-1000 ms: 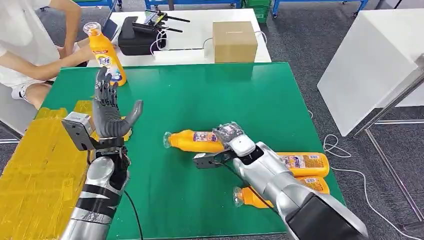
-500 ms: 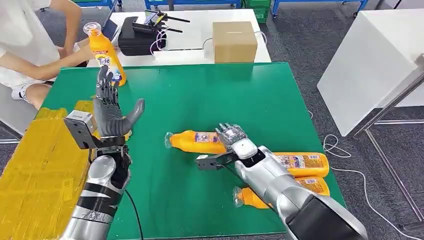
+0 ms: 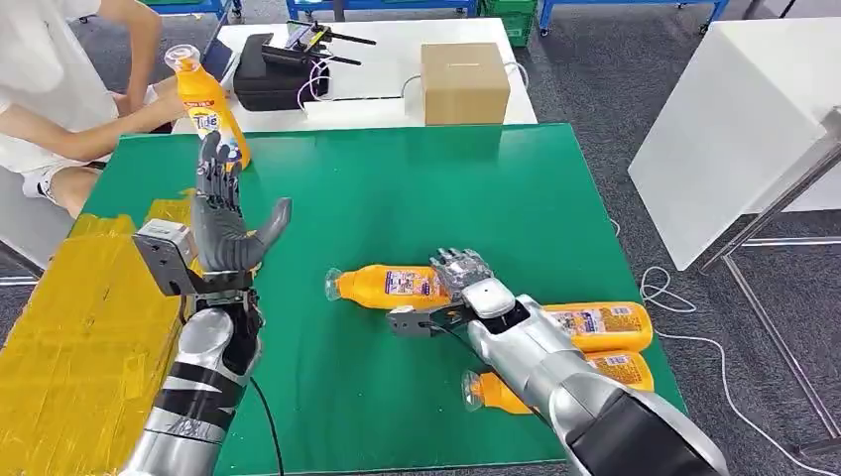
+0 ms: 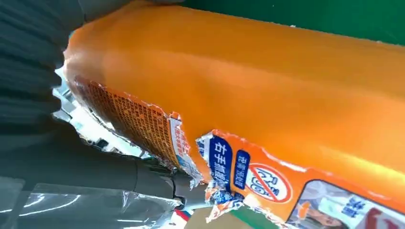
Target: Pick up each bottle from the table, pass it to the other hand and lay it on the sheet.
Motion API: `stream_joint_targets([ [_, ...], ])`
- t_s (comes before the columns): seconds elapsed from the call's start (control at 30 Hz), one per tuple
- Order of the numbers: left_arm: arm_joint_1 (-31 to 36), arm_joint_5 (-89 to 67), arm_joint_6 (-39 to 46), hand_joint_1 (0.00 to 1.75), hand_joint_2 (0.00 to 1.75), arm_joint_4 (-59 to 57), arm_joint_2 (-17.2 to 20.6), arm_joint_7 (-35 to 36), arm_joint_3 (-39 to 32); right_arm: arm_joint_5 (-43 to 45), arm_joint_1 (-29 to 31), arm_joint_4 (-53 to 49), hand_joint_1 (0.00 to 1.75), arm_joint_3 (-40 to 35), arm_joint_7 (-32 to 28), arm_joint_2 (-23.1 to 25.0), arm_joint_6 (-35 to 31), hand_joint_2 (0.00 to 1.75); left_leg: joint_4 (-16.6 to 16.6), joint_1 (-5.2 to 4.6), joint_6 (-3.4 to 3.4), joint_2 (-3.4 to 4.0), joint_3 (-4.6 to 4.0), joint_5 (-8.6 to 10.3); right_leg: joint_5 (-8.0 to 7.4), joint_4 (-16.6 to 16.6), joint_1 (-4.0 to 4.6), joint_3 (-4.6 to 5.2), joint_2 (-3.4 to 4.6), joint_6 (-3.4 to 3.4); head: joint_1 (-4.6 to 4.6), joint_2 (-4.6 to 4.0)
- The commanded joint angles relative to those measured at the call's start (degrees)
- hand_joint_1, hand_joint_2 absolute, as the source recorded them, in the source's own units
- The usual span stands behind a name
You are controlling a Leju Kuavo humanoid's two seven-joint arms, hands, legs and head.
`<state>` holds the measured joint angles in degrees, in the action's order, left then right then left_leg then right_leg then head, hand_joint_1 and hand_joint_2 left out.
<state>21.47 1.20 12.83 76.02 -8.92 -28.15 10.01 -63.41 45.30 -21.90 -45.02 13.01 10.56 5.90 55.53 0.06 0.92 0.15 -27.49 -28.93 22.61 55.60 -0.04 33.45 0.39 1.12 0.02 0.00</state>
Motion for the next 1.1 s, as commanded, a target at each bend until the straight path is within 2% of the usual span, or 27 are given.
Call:
stream_joint_targets([
  [0.03, 2.43, 0.18, 0.05, 0.00, 1.75, -3.61, 0.25, 0.27, 1.49, 0.22, -0.48, 3.94, 0.00, 1.62, -0.44, 0.05, 0.22, 1.75, -0.04, 0.06, -0.04, -0.16, 0.06, 0.00, 0.02, -0.08, 0.06, -0.12, -0.18, 0.01, 0.00, 0.00],
  [0.27, 2.23, 0.22, 0.11, 0.00, 1.75, -3.53, 0.24, 0.33, 1.43, 0.39, -0.45, 4.03, 0.00, 1.89, -0.30, 0.01, 0.37, 1.75, -0.03, 0.04, -0.03, -0.12, 0.06, 0.01, 0.01, -0.06, 0.05, -0.11, -0.14, 0.01, 0.00, 0.00],
  [0.3, 2.09, 0.22, 0.09, 0.00, 1.75, -3.62, 0.27, 0.32, 1.42, 0.52, -0.56, 4.08, 0.30, 2.07, -0.24, -0.15, 0.26, 1.75, -0.06, 0.08, -0.04, -0.17, 0.08, 0.01, 0.00, -0.12, 0.10, -0.16, -0.19, 0.02, 0.00, 0.00],
  [0.33, 2.22, 0.24, 0.03, 0.00, 1.75, -3.64, 0.27, 0.29, 1.52, 0.64, -0.66, 3.89, 1.45, 2.43, -0.20, -0.13, -0.37, 1.75, -0.05, 0.05, -0.04, -0.15, 0.07, 0.01, 0.01, -0.09, 0.07, -0.14, -0.17, 0.02, 0.00, 0.00],
  [0.37, 2.13, 0.24, 0.08, 0.00, 1.75, -3.53, 0.25, 0.29, 1.52, 0.73, -0.75, 3.73, 1.73, 2.78, -0.01, -0.20, -1.17, 1.75, -0.05, 0.04, -0.03, -0.14, 0.08, 0.01, 0.01, -0.07, 0.05, -0.13, -0.15, 0.02, 0.00, 0.00],
  [0.73, 1.03, -0.25, 0.41, 0.00, 1.75, -2.57, 0.44, 0.43, 1.46, 2.35, -1.90, 2.40, 1.75, 7.41, -0.90, -0.35, -10.90, 1.75, -0.06, 0.08, -0.05, -0.13, 0.10, 0.00, 0.01, -0.11, 0.08, -0.16, -0.15, 0.02, 0.00, 0.00],
  [1.1, -0.85, -1.92, 0.75, 0.00, 1.75, 0.60, 0.85, 0.43, 1.64, 4.89, -5.40, -1.83, 1.75, 13.43, -6.22, -0.13, -25.63, 1.75, -0.03, 0.08, -0.04, -0.06, -0.02, -0.04, 0.02, -0.06, 0.07, -0.07, -0.07, 0.03, 0.00, 0.00],
])
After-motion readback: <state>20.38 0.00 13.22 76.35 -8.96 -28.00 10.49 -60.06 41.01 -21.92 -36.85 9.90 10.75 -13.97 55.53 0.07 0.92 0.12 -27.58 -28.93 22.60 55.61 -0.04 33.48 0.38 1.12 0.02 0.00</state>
